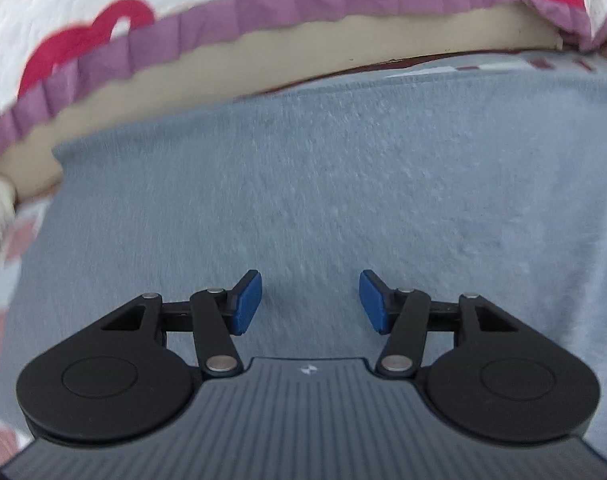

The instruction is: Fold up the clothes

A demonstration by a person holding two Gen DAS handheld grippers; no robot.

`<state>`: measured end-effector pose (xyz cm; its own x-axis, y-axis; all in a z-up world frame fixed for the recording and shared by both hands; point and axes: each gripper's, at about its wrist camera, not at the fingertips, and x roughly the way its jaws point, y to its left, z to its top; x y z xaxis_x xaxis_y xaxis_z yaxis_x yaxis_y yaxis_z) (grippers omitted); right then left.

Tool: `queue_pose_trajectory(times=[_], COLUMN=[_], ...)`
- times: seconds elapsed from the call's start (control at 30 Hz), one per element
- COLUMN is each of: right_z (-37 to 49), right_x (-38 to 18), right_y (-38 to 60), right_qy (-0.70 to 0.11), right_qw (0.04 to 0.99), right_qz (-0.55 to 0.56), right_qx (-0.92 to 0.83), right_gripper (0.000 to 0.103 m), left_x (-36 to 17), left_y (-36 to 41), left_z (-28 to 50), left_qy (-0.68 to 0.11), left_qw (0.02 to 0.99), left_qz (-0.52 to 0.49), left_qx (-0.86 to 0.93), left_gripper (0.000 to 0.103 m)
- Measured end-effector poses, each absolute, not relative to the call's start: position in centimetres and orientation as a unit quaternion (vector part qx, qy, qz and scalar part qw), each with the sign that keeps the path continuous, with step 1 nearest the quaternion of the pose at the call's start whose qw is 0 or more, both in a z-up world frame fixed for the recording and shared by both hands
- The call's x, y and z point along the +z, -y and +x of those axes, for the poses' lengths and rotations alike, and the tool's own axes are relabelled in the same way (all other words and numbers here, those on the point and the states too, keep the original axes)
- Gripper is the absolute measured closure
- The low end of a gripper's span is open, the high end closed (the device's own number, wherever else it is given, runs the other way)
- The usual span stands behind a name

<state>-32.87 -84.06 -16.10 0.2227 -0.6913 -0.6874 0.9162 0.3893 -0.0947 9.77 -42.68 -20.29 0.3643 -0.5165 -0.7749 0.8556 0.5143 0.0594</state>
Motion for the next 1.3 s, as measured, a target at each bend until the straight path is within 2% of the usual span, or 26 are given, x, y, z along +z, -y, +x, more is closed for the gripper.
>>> queue_pose_trajectory(times=[0.23, 0.43, 0.57, 0.83, 1.07, 1.3], right_z=[-34.7, -30.7, -26.3, -20.2, -21.4, -29.7], right_x=[-13.2, -15.2, -17.1, -18.8, -20.0, -13.8], right_y=[76.1, 66.8, 62.1, 57.2, 55.1, 51.0], right_qy=[-0.298, -0.341, -0.375, -0.43, -0.483, -0.454], right_qw=[0.824, 0.882, 0.894, 0.884, 0.857, 0.885], right_qz=[0.24, 0.214, 0.184, 0.137, 0.135, 0.102], right_qx=[-0.417, -0.244, -0.163, -0.123, -0.119, 0.004], right_gripper=[0.046, 0.046, 0.045, 0.045, 0.045, 0.045], left_x=[-18.8, -18.1, -17.2, -17.8, -18.0, -18.5], left_y=[38.1, 31.8, 26.6, 18.2, 15.3, 15.5], left_z=[4.7, 1.3, 0.7, 0.2, 0.0, -1.0], left_qy=[-0.381, -0.39, -0.405, -0.457, -0.463, -0.456], left_qw=[0.787, 0.792, 0.808, 0.844, 0.856, 0.854], left_qz=[0.186, 0.215, 0.197, 0.135, 0.104, 0.114], left_qx=[-0.449, -0.418, -0.379, -0.246, -0.204, -0.223], left_gripper=[0.049, 0.049, 0.047, 0.046, 0.046, 0.046])
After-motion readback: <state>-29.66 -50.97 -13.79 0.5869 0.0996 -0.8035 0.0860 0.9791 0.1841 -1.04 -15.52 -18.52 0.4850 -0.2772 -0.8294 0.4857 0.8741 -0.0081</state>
